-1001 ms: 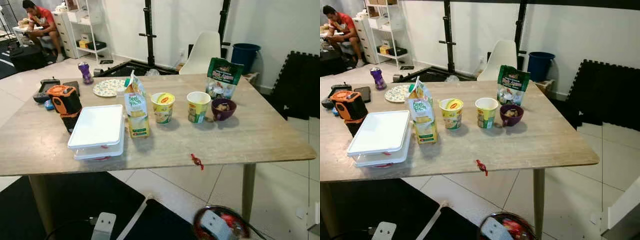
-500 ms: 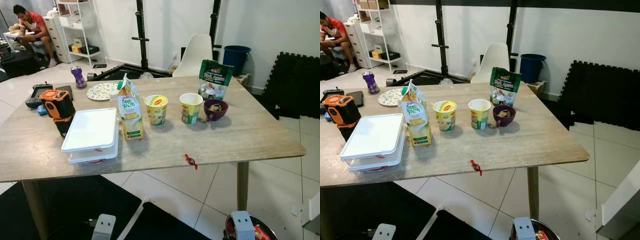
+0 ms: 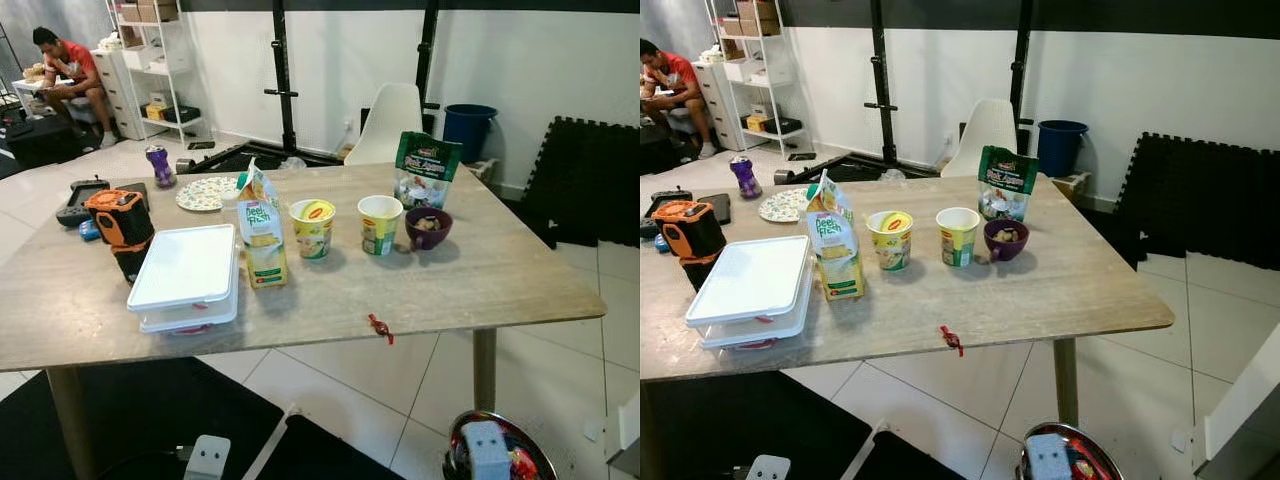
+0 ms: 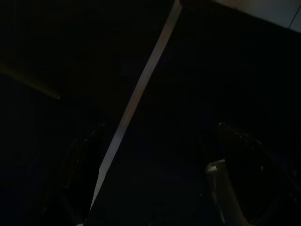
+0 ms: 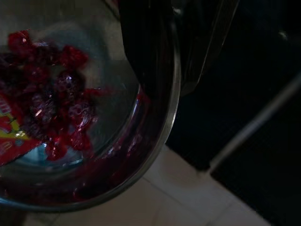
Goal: Restocking fridge
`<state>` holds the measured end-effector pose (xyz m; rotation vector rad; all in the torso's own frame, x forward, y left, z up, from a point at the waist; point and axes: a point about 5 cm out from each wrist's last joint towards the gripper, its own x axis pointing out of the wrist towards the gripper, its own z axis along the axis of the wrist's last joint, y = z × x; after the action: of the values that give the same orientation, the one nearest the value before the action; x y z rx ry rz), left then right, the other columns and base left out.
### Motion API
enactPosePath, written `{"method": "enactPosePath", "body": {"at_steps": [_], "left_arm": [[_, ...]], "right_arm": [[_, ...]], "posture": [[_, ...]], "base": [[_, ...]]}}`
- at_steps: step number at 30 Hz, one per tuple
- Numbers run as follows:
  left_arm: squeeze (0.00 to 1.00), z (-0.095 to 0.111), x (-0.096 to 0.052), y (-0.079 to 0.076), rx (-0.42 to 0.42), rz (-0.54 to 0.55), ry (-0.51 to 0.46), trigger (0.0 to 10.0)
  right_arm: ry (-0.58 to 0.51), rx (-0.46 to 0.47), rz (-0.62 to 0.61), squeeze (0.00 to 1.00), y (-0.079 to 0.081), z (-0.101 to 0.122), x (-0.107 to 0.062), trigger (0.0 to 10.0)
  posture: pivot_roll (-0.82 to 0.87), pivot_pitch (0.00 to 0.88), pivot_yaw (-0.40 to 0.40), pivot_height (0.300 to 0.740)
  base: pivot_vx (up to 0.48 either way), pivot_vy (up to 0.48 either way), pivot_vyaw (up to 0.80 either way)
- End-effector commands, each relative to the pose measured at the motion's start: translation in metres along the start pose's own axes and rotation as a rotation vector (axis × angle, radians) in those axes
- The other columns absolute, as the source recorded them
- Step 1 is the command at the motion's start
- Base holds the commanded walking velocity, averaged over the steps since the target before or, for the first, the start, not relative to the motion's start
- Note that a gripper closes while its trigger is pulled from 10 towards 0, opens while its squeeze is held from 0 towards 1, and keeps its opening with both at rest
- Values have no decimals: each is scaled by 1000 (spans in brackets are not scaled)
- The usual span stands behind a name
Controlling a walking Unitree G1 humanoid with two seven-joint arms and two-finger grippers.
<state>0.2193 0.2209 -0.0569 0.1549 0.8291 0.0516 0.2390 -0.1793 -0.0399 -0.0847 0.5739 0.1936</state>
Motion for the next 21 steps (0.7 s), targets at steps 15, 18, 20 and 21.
{"method": "enactPosePath", "body": {"at_steps": [15, 18, 20, 21], "left_arm": [[0, -11, -1, -3, -3, 0, 49, 10000], [0, -12, -2, -4, 2, -9, 50, 10000], [0, -12, -2, -4, 8, -14, 53, 10000], [0, -14, -2, -3, -7, -2, 58, 10000]], "right_arm": [[91, -194, 8, 0, -4, -11, -3, 10000], [102, -195, 13, 0, -5, -13, -3, 10000], [111, -182, 14, 0, -5, -14, -4, 10000], [121, -176, 21, 0, -5, -15, -4, 10000]], "posture": [[-40, 52, 23, 740], [-43, 55, 18, 740], [-42, 56, 4, 740], [-42, 57, 5, 740]], "base": [[0, 0, 0], [0, 0, 0], [0, 0, 0], [0, 0, 0]]}}
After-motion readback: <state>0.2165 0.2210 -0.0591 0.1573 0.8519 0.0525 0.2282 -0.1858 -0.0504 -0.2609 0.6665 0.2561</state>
